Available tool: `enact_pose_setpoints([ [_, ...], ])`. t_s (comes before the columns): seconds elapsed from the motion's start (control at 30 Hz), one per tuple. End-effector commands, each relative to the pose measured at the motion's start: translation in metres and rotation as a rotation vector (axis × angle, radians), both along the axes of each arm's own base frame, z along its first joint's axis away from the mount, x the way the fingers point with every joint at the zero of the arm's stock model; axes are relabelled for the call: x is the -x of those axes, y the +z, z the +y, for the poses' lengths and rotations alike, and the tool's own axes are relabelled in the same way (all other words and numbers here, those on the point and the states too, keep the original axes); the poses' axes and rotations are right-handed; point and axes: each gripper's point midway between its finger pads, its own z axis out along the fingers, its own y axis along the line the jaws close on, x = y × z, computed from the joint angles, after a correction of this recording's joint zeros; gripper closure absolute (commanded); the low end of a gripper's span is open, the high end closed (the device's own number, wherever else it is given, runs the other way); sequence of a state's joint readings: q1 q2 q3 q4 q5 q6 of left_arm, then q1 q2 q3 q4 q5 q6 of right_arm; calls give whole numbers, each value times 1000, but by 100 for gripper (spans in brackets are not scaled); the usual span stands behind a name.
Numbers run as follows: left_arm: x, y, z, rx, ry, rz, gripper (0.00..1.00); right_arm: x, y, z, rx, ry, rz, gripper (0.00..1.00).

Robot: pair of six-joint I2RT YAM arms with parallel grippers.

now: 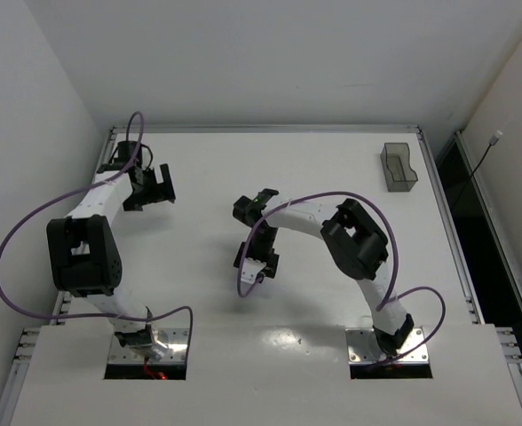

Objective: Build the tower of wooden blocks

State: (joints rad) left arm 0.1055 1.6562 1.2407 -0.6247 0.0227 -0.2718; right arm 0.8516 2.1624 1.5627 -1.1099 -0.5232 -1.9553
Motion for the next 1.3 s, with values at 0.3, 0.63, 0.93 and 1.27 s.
enact_pose_setpoints([
  [0.3, -15, 10, 5, 9, 17, -35, 0, -3, 6, 18, -40, 79, -1, 49],
  [0.63, -17, 5, 8, 19, 21, -16, 0, 3, -2, 12, -9, 113, -24, 52],
  [0.93, -20, 4, 6, 27, 17, -17, 0, 5, -8, 8, 13, 135, -43, 60],
  [1.27, -17, 3, 10, 28, 26, -8, 0, 4, -11, 9, 18, 139, -69, 95],
])
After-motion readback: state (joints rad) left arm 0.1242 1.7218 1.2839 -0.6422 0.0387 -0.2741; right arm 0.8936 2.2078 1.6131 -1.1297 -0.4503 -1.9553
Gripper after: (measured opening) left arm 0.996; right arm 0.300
